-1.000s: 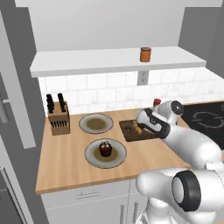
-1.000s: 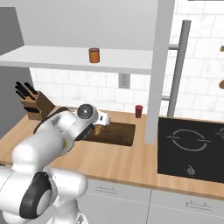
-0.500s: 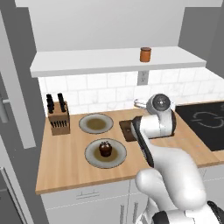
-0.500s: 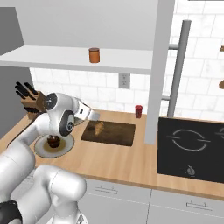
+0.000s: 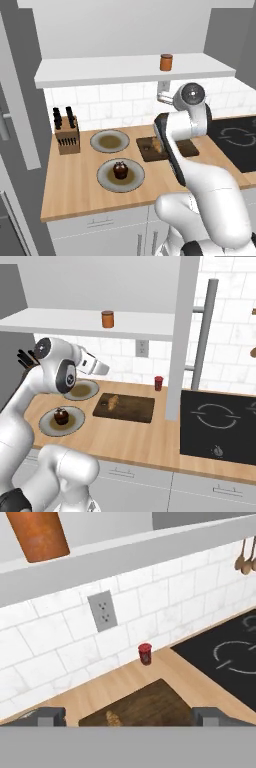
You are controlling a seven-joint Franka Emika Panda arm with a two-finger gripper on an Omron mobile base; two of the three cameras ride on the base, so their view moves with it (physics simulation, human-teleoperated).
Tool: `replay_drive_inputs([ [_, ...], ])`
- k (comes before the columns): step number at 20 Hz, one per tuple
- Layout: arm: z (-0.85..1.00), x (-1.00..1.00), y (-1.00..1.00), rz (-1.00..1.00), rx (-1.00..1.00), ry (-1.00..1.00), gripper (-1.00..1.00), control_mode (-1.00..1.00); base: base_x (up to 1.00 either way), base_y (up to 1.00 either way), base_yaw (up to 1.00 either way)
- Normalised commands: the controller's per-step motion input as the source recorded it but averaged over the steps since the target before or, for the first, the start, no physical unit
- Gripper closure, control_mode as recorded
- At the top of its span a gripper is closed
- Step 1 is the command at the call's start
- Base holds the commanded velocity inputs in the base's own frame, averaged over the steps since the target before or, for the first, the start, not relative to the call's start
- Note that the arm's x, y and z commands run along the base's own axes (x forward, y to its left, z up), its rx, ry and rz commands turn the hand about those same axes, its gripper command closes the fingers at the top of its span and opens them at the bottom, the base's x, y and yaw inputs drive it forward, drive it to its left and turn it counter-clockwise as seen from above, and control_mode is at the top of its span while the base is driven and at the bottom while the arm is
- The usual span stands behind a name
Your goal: From the different types of pastries on the counter, select a croissant and place it on the cutting board. Then retrieve a jar of jam from the cabinet and place it alongside the croissant on the cutting board.
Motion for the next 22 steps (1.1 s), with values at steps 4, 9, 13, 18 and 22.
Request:
replay_drive_inputs([
  [4, 1.0, -0.74, 0.0, 0.04, 0.0, 0.0, -1.0, -1.0, 0.0, 0.0, 0.0],
  [9, 1.0, -0.88, 0.0, 0.07, 0.04, 0.0, -1.0, -1.0, 0.0, 0.0, 0.0],
  [13, 1.0, -0.54, 0.0, 0.09, 0.04, 0.0, -1.0, -1.0, 0.0, 0.0, 0.0],
  [18, 0.76, -0.03, 0.01, 0.15, 0.02, 0.02, -1.0, -1.0, 0.0, 0.0, 0.0],
  [22, 0.29, 0.0, 0.05, 0.21, 0.0, 0.02, -1.0, -1.0, 0.0, 0.0, 0.0],
])
